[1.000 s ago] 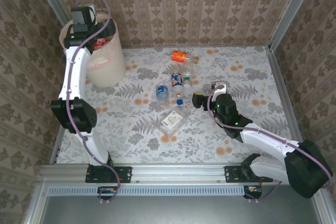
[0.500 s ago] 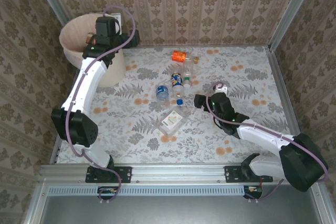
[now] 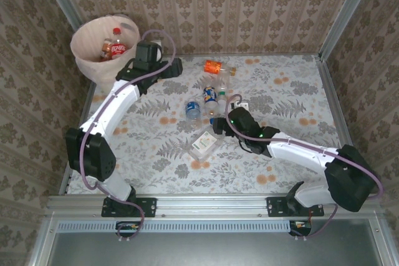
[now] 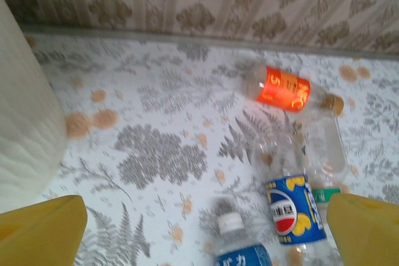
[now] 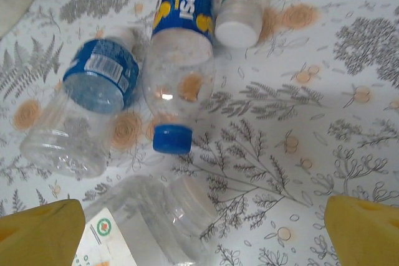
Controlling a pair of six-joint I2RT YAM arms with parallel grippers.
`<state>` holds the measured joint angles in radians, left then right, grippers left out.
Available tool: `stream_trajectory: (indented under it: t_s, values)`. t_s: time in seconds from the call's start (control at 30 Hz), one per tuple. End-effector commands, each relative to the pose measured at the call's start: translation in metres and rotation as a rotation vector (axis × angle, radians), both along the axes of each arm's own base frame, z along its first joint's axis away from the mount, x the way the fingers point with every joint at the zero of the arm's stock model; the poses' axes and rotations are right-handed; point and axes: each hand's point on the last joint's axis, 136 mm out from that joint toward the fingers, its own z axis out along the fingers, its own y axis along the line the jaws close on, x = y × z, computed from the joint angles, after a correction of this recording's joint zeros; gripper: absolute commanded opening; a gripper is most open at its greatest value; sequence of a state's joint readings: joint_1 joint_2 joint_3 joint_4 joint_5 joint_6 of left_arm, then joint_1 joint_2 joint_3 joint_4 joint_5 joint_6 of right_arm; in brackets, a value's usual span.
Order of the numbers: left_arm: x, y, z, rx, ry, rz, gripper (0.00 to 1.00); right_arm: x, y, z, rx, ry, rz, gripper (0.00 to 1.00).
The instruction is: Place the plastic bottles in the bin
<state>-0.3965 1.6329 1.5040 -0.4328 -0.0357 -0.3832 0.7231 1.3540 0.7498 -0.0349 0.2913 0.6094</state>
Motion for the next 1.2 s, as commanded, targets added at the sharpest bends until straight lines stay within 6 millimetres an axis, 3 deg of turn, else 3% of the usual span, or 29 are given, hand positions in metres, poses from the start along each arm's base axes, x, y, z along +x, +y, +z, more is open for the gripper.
stream_trajectory:
  t_s: [0.0, 0.13, 0.2, 0.57, 0.8, 0.9, 1.17]
  values:
    - [-0.013, -0.008, -0.016, -0.032, 0.044, 0.038, 1.00, -0.005, 0.014, -0.003, 0.012, 0.028, 0.052, 1.00]
    - [-0.022, -0.015, -0.043, -0.036, 0.115, 0.033, 1.00, -0.007, 0.019, -0.009, 0.002, 0.048, 0.069, 1.00]
    - [-0.034, -0.034, -0.059, -0.032, 0.162, -0.009, 1.00, -0.007, 0.021, -0.014, 0.003, 0.058, 0.070, 1.00]
    - [-0.057, -0.075, -0.122, -0.043, 0.352, -0.079, 1.00, -0.004, 0.017, -0.014, -0.002, 0.039, 0.038, 1.00]
    - [-0.061, -0.071, -0.160, -0.006, 0.456, -0.009, 0.96, -0.004, 0.008, -0.014, -0.029, 0.018, 0.016, 1.00]
    - [-0.067, -0.071, -0.178, -0.034, 0.486, 0.010, 0.92, -0.004, 0.003, -0.003, -0.024, -0.014, 0.007, 1.00]
    - [-0.073, -0.082, -0.210, -0.074, 0.566, -0.012, 0.85, -0.002, -0.001, 0.001, -0.060, -0.035, 0.011, 1.00]
